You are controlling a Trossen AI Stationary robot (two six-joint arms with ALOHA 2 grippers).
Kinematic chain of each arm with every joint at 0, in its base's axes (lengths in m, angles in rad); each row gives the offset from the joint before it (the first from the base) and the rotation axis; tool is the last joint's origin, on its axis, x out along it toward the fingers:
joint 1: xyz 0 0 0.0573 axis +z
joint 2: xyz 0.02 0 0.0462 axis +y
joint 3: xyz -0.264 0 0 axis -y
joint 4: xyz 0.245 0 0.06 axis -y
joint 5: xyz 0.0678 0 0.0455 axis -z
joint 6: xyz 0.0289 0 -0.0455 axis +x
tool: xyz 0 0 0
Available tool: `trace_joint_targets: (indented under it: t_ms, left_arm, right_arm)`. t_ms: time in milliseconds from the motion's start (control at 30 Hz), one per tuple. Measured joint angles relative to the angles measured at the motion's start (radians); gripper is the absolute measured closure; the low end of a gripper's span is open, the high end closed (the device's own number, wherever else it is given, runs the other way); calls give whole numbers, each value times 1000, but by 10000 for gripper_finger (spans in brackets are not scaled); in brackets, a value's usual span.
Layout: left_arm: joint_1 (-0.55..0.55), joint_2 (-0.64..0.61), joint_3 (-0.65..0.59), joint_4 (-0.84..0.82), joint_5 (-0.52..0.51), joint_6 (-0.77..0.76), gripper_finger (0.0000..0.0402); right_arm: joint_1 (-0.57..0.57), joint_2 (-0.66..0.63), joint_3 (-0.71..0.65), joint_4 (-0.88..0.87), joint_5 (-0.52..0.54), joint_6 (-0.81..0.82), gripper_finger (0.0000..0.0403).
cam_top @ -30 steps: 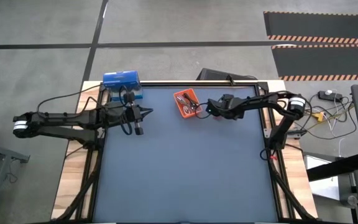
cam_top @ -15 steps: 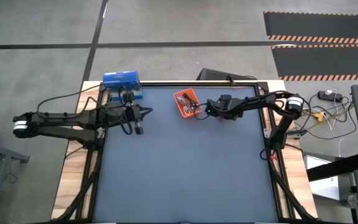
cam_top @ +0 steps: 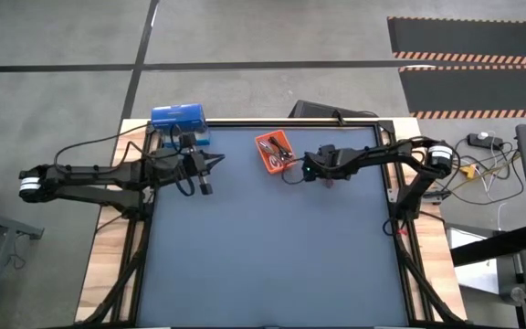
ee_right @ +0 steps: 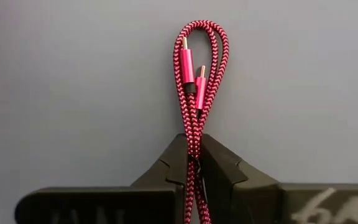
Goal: Pick and place USB-C Cables
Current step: Put the black pink charger cable into the orange bin
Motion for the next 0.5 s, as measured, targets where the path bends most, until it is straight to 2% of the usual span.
trace_joint_targets:
  t_ms: [167,233,300,500]
  left_arm:
    - [0,0,0,-1,0,-13,400]
    - [0,0,0,4,0,-28,400]
    - [0,0,0,13,0,-49,400]
    - [0,0,0,20,0,-70,400]
  right_arm:
    - [42,-35,0,-40,0,-15,385]
    - [48,-57,0,-39,-32,-54,385]
    - [59,-84,0,-40,-67,-95,385]
    - [97,-202,0,-82,-82,-143,385]
